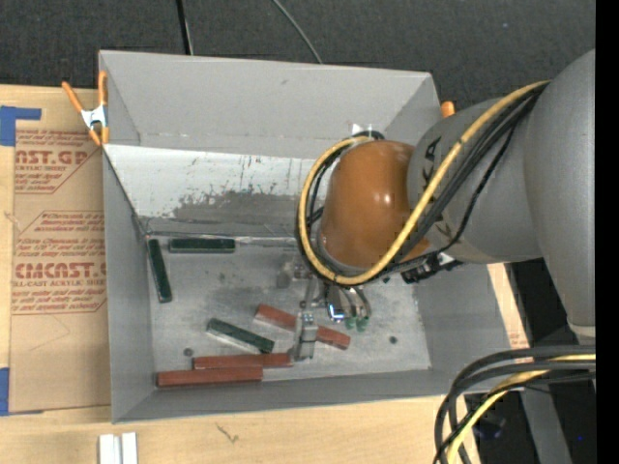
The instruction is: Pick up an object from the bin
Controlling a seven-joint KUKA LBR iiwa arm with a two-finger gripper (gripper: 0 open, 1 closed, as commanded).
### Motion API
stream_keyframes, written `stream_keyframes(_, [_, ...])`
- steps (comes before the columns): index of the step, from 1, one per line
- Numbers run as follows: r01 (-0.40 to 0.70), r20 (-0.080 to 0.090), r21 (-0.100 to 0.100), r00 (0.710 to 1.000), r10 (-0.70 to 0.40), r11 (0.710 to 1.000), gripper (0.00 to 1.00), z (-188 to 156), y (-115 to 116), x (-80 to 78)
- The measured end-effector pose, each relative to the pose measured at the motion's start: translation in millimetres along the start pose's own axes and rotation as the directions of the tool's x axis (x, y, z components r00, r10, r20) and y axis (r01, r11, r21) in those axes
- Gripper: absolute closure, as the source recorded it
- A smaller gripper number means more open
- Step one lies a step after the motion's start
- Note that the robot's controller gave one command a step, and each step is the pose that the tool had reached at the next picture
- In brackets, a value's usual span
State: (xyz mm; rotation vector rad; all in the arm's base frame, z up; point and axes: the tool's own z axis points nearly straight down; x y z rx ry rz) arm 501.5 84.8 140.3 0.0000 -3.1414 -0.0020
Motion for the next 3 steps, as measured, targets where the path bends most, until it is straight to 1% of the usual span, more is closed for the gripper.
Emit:
stream_keyframes(1, [-0.218, -0.001, 0.002, 0.976, 0.218, 0.976, 1.0, 71, -41, -31.0])
stream_keyframes(2, [-0.218, -0.001, 0.001, 0.976, 0.218, 0.976, 1.0, 71, -41, -31.0])
stream_keyframes(3, [-0.237, 0.008, -0.001, 0.971, 0.237, 0.971, 1.0, -105, -58, -22.9])
